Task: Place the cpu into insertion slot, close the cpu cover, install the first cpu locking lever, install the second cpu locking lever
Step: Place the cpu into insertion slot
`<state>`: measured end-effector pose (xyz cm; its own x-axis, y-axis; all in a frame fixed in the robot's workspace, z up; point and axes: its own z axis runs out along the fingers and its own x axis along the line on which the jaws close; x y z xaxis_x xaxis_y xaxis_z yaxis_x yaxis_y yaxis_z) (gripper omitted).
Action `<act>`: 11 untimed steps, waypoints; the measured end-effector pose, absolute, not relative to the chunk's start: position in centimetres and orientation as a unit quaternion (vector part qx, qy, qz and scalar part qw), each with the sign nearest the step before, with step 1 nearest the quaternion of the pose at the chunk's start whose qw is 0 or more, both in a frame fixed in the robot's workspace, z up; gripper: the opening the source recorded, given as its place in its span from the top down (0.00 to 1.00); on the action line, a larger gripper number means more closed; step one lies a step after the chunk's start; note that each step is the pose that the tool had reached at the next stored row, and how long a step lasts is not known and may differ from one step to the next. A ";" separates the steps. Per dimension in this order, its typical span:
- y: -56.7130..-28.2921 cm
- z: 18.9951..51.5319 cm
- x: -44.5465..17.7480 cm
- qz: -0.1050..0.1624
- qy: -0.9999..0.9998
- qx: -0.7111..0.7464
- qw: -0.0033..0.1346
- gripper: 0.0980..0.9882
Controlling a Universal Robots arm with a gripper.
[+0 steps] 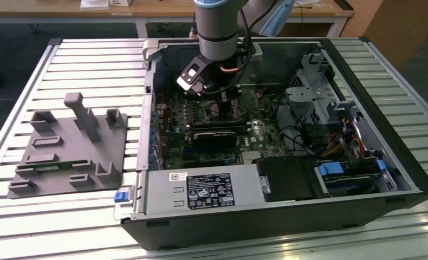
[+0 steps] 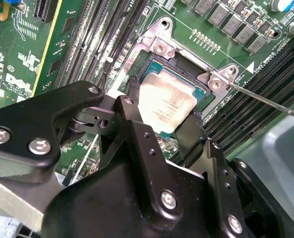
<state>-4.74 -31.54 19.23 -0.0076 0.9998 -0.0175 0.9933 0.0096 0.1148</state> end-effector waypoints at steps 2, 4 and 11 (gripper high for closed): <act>-31.6 19.2 -4.7 0.034 0.709 0.703 0.047 0.50; -31.6 19.2 -4.7 0.034 0.709 0.703 0.047 0.50; -31.6 19.2 -4.7 0.034 0.709 0.703 0.047 0.50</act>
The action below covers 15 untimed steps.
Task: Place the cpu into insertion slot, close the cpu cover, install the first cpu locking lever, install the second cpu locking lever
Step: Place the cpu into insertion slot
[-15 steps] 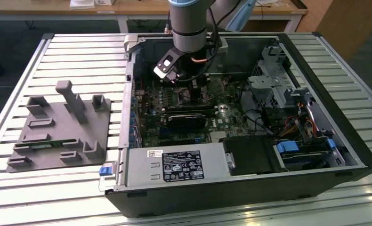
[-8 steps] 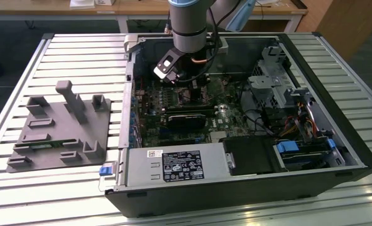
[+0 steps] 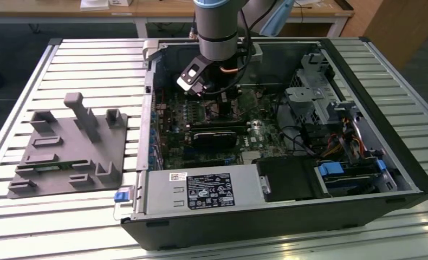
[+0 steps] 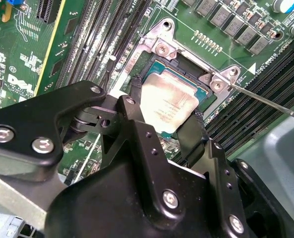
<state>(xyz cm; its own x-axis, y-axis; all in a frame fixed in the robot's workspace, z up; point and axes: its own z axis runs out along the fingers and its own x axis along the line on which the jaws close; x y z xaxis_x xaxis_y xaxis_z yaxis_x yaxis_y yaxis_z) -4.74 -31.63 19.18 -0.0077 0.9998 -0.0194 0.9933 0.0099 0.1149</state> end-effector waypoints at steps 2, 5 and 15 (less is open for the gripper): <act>-31.6 19.2 -4.7 0.034 0.709 0.703 0.047 0.50; -31.6 19.2 -4.7 0.034 0.709 0.703 0.047 0.50; -31.6 19.2 -4.7 0.034 0.709 0.703 0.047 0.42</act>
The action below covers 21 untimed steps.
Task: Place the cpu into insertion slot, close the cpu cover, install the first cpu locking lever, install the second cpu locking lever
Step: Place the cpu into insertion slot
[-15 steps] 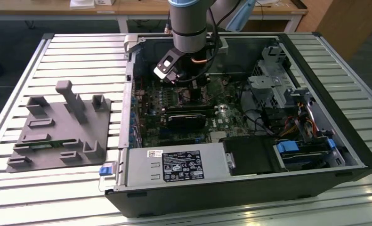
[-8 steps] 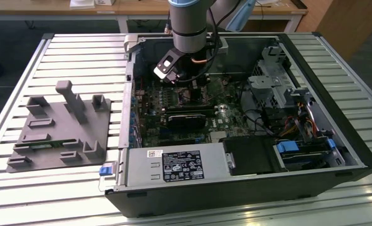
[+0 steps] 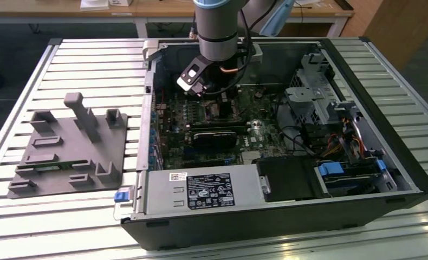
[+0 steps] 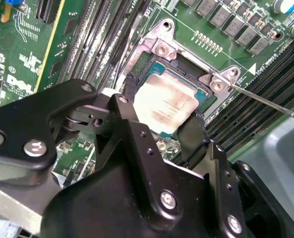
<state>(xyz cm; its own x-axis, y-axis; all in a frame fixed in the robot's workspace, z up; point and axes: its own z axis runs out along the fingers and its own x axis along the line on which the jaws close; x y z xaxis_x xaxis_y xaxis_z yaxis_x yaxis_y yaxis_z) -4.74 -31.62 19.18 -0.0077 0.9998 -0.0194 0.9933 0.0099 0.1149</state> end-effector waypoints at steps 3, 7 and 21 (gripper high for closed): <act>-31.6 19.3 -4.7 0.034 0.709 0.703 0.047 0.42; -31.6 19.6 -4.7 0.034 0.709 0.703 0.047 0.42; -31.6 20.7 -4.3 0.025 0.710 0.703 0.038 0.42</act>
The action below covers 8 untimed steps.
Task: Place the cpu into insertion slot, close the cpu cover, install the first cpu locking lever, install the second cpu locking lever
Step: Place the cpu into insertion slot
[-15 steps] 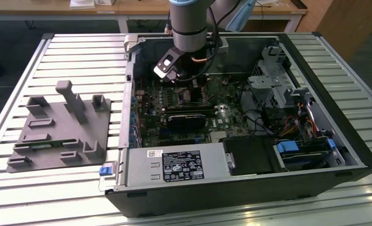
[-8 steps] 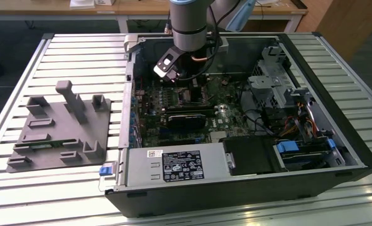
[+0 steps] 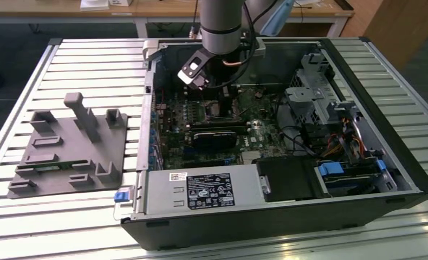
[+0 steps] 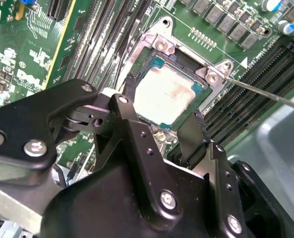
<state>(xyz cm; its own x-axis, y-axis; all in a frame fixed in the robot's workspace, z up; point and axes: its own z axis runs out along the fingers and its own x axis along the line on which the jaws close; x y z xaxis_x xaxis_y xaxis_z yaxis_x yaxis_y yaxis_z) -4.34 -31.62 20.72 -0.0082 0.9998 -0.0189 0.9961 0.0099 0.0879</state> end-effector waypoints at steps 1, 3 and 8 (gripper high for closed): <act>-31.6 20.8 -4.2 0.022 0.710 0.703 0.035 0.42; -31.6 20.9 -4.1 0.018 0.710 0.703 0.031 0.44; -31.6 21.1 -3.7 0.011 0.710 0.704 0.023 0.71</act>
<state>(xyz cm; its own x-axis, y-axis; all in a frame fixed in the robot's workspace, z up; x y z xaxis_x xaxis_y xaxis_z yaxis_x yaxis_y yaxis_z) -3.73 -31.62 21.12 -0.0088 0.9998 -0.0182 0.9988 0.0097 0.0479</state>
